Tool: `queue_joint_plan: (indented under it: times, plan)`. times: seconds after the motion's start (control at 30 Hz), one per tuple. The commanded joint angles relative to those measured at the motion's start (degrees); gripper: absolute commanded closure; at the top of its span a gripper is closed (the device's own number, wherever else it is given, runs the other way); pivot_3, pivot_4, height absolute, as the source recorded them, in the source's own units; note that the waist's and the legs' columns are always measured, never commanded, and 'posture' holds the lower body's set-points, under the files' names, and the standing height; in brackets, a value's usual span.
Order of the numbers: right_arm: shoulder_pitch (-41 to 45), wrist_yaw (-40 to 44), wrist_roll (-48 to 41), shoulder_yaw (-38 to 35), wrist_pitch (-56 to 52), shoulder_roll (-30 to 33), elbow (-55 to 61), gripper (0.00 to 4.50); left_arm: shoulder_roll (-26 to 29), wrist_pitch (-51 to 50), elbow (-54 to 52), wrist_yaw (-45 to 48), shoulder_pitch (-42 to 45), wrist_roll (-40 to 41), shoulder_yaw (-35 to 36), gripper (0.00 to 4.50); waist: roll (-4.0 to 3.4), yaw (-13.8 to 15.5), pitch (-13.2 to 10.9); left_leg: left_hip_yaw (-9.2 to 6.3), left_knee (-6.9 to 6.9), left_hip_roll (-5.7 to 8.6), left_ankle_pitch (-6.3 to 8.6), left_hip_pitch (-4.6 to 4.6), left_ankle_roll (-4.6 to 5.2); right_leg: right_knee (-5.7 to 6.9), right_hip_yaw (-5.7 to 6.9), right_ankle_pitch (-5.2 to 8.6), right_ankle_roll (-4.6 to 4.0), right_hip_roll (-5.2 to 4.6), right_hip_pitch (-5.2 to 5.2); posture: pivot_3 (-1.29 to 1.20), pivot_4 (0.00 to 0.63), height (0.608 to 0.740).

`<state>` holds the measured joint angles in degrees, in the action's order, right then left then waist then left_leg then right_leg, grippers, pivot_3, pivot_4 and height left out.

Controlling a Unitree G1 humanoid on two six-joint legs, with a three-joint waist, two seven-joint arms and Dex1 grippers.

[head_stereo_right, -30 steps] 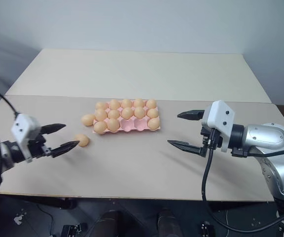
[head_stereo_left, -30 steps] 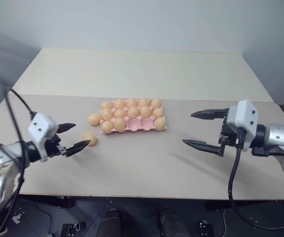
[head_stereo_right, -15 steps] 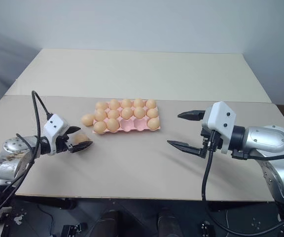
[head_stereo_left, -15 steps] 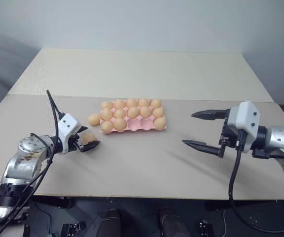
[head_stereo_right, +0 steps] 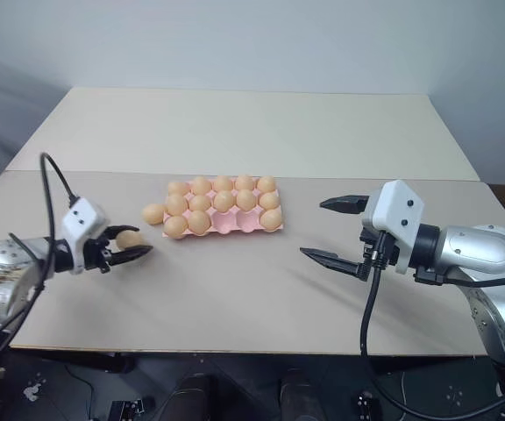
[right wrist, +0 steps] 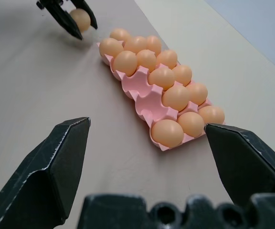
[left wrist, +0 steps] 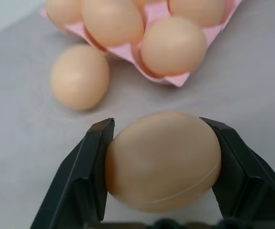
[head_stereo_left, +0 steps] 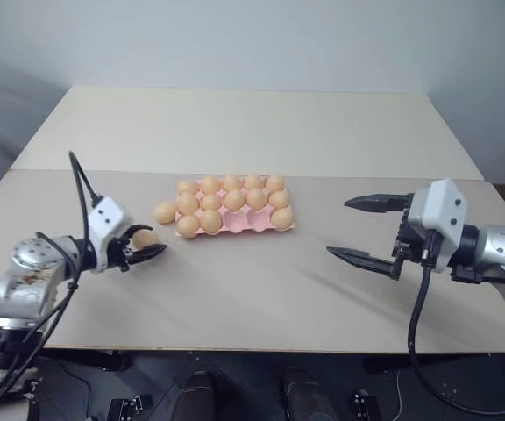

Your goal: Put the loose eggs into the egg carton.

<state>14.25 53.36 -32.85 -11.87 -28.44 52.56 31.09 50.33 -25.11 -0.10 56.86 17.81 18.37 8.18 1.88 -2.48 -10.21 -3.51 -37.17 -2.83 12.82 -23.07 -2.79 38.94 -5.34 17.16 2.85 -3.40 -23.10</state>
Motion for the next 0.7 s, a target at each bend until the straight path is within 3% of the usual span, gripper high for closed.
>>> queue_joint_plan:
  times: [0.03,0.2,0.43,0.7]
  plan:
    - [-0.3,-0.4,-0.6,-2.1,0.1,0.6,1.8,0.0,1.1,-2.1,-3.7,1.5,5.8,3.4,1.5,1.87,0.0,0.3,0.0,-0.01,-0.01,0.01,0.0,-0.02,0.0,-0.01,0.02,0.0,0.01,-0.01,0.01,0.0,0.15,0.74]
    - [-0.4,-0.8,-0.5,-2.3,0.1,0.5,2.0,0.0,-3.6,-1.6,-0.6,3.6,16.1,2.1,-5.9,1.87,0.0,1.1,0.0,-0.02,-0.13,0.05,0.0,-0.11,0.0,-0.06,0.06,-0.01,0.04,-0.03,0.04,0.0,0.15,0.74]
    - [-1.6,-2.1,-0.5,-3.2,-0.2,0.6,3.4,0.0,-12.6,4.6,12.5,7.8,28.7,-5.8,-18.4,1.87,0.01,1.1,0.0,-0.02,-0.19,0.07,0.0,-0.12,0.01,-0.03,0.04,-0.01,0.03,0.0,0.02,0.0,0.15,0.74]
    - [-4.8,-4.2,-1.2,-5.6,-1.5,0.5,6.5,0.0,-20.4,11.1,24.5,6.3,35.1,-12.1,-22.4,1.87,0.01,0.9,0.0,-0.04,-0.2,0.08,0.0,-0.13,0.02,-0.01,0.03,-0.01,0.03,0.0,0.02,0.0,0.15,0.74]
